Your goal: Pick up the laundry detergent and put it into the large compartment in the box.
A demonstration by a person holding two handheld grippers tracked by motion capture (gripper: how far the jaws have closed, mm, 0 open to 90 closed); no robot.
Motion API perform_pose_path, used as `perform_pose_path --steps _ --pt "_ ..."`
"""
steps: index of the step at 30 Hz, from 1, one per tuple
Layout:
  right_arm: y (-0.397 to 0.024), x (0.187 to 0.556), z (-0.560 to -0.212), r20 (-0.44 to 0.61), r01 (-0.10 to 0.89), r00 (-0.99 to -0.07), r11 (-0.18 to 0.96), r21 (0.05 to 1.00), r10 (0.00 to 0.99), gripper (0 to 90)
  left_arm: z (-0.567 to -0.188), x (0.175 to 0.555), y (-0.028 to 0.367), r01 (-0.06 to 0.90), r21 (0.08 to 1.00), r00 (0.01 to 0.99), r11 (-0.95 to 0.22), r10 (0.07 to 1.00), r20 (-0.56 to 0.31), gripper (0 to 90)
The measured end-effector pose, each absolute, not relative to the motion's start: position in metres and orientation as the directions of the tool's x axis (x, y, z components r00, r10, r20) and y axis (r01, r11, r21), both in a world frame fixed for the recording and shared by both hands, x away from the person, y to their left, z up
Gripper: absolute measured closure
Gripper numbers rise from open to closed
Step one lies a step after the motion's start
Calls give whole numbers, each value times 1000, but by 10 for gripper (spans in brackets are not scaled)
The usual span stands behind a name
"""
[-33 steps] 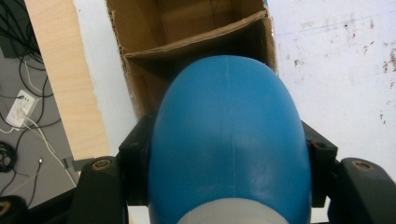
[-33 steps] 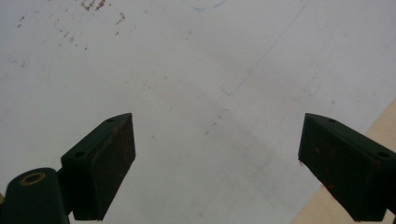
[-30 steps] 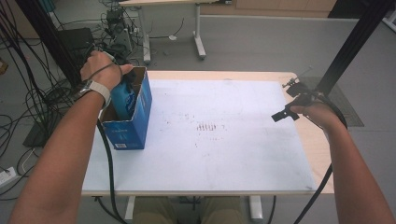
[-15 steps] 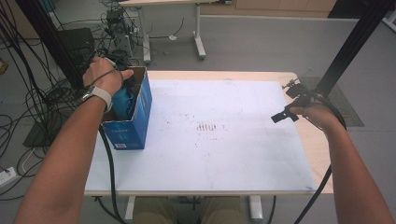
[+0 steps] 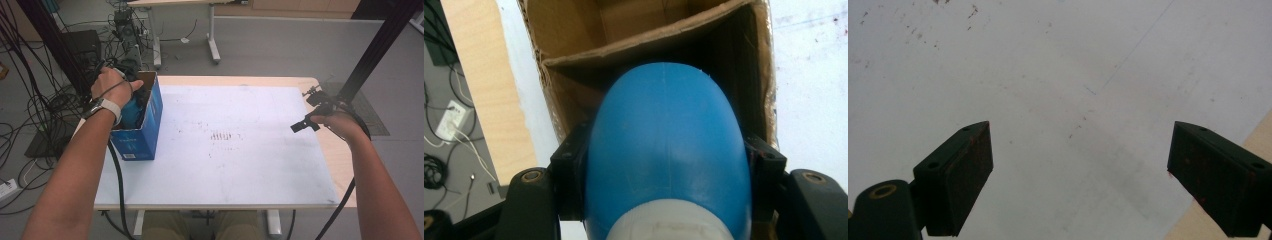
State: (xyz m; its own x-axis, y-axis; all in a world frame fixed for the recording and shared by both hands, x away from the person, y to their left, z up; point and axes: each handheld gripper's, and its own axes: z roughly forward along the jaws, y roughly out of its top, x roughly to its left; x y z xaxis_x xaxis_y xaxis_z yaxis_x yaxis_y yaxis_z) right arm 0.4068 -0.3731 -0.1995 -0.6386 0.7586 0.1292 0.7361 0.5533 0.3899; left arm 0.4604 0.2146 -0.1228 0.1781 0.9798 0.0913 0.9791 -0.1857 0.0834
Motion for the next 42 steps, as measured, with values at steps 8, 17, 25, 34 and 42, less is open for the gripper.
perform_pose_path --steps 8,17,25,34,42 --pt "-375 406 -200 129 739 -636 551 388 761 110 -131 461 215 980 77 178 -184 981 81 373" --pt "-375 404 -201 131 739 -637 552 386 760 111 -138 459 213 979 83 178 -186 980 93 373" --pt "-377 402 -198 129 740 -633 548 391 764 111 -145 460 213 980 79 174 -181 981 83 373" --pt "-380 399 -200 130 745 -626 541 389 769 111 -155 462 214 979 68 185 -190 980 77 373" --pt "-381 398 -199 130 747 -622 537 392 772 111 -156 460 215 979 74 184 -190 980 73 372"
